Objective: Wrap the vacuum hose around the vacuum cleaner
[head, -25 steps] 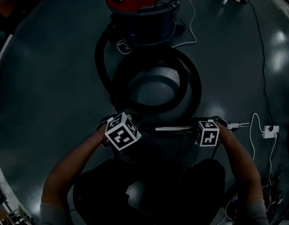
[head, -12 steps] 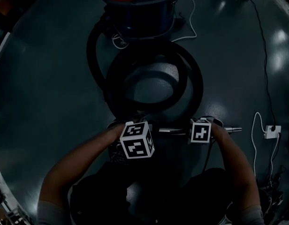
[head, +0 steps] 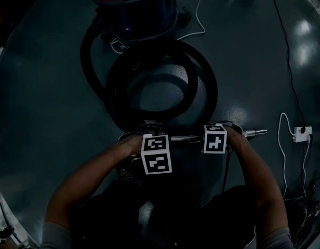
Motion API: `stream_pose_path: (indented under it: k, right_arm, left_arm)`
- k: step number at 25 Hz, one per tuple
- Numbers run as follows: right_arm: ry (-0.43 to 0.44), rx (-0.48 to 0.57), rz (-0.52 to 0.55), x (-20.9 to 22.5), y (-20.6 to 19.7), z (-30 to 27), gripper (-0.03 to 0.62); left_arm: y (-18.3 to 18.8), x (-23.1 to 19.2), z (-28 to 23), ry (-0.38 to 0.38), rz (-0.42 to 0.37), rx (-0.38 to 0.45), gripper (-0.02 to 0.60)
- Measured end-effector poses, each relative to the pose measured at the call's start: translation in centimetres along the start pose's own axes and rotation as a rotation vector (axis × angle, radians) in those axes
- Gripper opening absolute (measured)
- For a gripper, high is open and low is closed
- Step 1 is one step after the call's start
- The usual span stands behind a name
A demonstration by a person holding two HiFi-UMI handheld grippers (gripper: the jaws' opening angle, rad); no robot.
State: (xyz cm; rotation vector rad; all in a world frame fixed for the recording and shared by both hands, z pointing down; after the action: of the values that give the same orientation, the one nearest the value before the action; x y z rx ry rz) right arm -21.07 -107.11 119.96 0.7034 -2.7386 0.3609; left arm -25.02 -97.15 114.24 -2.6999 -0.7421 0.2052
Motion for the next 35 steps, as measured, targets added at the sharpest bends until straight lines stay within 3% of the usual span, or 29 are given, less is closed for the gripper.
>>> stream_pose_path:
  k: [6, 10, 13, 18, 21, 25, 29, 32, 35]
  right_arm:
    - [-0.013, -0.025, -0.034, 0.0, -0.3, -0.8, 0.103]
    - [-0.052, -0.010, -0.069, 0.4, -0.9, -0.8, 0.124]
    - [-0.087, 0.031, -0.149, 1.1, -2.3, 0.2, 0.236]
    - [-0.087, 0.082, -0.265, 0.8, -5.2, 2.3, 0.244]
    - [-0.088, 0.133, -0.417, 0.7, -7.7, 4.0, 0.244]
    - [-0.221, 0.257, -0.559, 2.6, -9.6, 7.4, 0.242]
    - [-0.342, 0.381, -0.611, 4.1, -10.2, 10.3, 0.242]
    - [-0.357, 0.413, -0.616, 4.1, -10.1, 10.7, 0.241]
    - [-0.379, 0.373, -0.565, 4.3, -10.3, 10.3, 0.224]
  left_arm:
    - [-0.4, 0.0, -1.9, -0.044, 0.061, 0.005, 0.175]
    - [-0.3, 0.0, -2.3, -0.052, 0.061, -0.002, 0.173]
    - [-0.5, 0.0, -2.3, -0.055, 0.065, 0.001, 0.173]
    - [-0.8, 0.2, -2.9, -0.045, 0.056, -0.022, 0.173]
    - [-1.0, 0.3, -3.5, -0.033, 0.057, -0.032, 0.173]
    - [-1.4, 0.4, -4.4, -0.042, 0.068, -0.046, 0.175]
    - [-1.4, 0.5, -4.6, -0.072, 0.082, -0.041, 0.175]
    - [-1.0, 0.1, -3.0, -0.061, 0.097, 0.030, 0.175]
    - [-0.2, -1.6, -0.1, -0.045, 0.211, 0.165, 0.175]
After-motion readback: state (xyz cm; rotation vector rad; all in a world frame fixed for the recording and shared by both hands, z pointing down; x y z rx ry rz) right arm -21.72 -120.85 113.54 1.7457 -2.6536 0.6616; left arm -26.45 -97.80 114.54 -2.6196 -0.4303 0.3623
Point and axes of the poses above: the fingertips, and each gripper's own axes: z backward along the fingers, x to its right, y out of its top, the point moved 4 cm from there along z, backward along the fingers, and after that the axes turned 8 degrees about -z, right-handed, at the moved point
